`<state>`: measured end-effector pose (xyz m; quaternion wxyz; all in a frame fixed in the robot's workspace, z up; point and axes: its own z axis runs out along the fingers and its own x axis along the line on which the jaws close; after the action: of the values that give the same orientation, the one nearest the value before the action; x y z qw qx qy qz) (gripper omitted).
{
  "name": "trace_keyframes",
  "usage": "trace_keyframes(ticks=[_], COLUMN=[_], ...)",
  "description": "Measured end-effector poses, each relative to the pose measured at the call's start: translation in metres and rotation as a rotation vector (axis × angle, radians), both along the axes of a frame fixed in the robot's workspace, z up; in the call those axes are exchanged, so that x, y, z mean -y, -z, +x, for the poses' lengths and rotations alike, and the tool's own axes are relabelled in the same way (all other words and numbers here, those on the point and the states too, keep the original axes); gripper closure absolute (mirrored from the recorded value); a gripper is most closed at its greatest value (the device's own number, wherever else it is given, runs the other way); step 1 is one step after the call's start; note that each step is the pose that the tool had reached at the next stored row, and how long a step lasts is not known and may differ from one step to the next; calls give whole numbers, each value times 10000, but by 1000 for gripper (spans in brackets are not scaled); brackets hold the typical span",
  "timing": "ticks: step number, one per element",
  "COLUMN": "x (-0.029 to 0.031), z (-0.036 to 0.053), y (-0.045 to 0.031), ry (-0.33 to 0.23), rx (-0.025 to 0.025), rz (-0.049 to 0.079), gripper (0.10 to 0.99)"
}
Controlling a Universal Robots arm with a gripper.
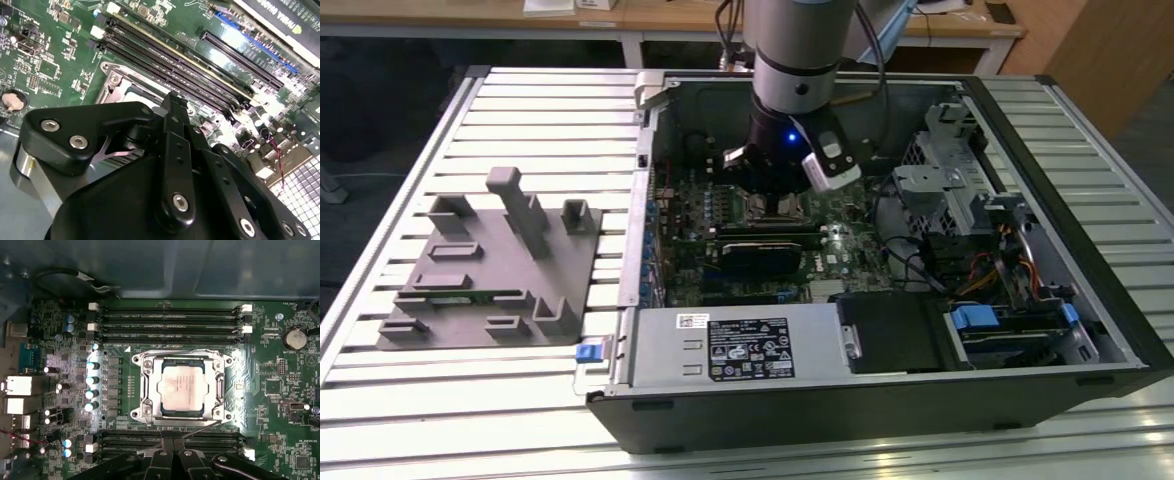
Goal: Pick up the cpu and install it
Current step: 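Install the second cpu locking lever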
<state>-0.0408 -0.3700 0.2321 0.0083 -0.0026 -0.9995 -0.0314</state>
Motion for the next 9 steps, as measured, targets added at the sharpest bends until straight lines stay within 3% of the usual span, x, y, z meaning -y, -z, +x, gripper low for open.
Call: trace_keyframes(ticks=[9], x=[20], z=[0], y=[0], ry=[0], rx=[-10], rz=[0], gripper=[969])
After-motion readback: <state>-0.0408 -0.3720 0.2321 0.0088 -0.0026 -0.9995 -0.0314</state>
